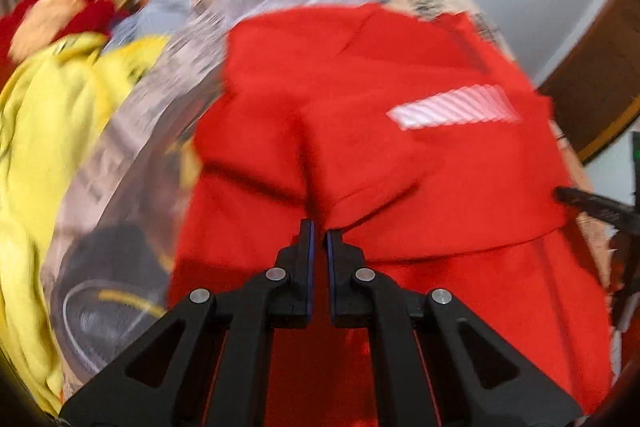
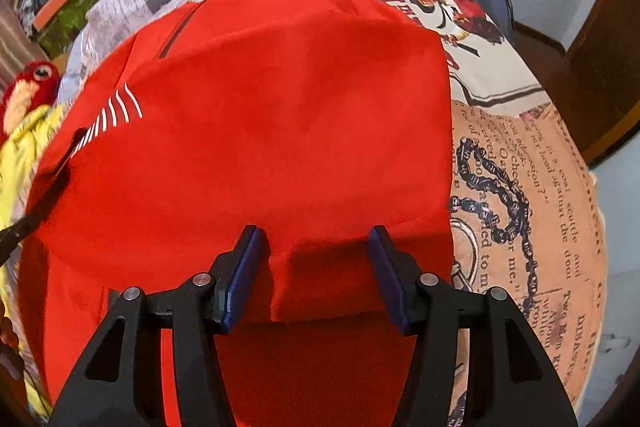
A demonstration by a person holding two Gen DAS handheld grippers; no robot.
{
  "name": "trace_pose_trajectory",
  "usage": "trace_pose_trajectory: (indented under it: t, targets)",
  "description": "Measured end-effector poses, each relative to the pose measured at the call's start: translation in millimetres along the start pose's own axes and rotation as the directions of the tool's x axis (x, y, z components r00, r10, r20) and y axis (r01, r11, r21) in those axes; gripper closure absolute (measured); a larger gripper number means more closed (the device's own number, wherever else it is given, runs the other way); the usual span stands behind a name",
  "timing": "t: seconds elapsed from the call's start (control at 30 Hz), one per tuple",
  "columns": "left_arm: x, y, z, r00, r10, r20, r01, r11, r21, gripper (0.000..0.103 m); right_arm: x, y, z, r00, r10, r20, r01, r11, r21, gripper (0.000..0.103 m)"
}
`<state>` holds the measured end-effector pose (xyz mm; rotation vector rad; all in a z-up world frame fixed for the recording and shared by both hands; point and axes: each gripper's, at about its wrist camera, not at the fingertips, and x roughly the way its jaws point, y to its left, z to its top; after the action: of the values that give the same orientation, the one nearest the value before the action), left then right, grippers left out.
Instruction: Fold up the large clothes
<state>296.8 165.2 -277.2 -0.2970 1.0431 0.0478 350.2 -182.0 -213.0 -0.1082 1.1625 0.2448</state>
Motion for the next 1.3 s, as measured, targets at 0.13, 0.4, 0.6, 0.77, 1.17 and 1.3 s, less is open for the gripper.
trace_pose_trajectory:
  t: [0.13, 0.4, 0.6, 0.77, 1.17, 1.3]
  targets:
    - [3.6, 25.0, -14.2, 0.998, 0.056, -0.031, -0.058, 0.997, -0.053, 0.098, 1.6, 0.6, 1.6, 1.0, 0.001, -0.006, -0.001, 1.0, 0.008, 0.051]
    - [-26.2, 24.0, -20.5, 0.993, 0.117, -0.009, -0.117, 0.991, 0.06, 0.088, 1.9, 1.7, 3.6, 1.0, -0.001, -0.023, 0.001, 1.0, 0.02, 0.048]
    - [-36.9, -15.9, -11.1, 0.99, 0.123, 0.072, -0.136, 0.967, 0.215, 0.016, 3.1, 0.3, 3.4, 0.999, 0.008, -0.036, -0.007, 0.999, 0.045, 0.046]
    - [8.1, -31.1, 7.7, 0.956, 0.287, 0.063, -0.293, 0.916, 0.275, 0.01, 2.9, 3.1, 2.7, 1.0, -0.007, -0.03, 0.008, 0.999, 0.034, 0.046]
    - [-14.8, 61.2, 70.7, 0.935, 0.351, 0.052, -0.351, 0.936, -0.004, 0.01, -2.8, 1.8, 9.3, 0.992, -0.037, -0.118, 0.027, 0.996, -0.08, 0.038]
    - [-39.1, 61.9, 97.1, 0.942, 0.323, 0.087, -0.327, 0.945, 0.029, 0.01, -19.6, -4.1, 24.4, 0.996, -0.021, -0.09, 0.013, 0.996, -0.085, 0.038]
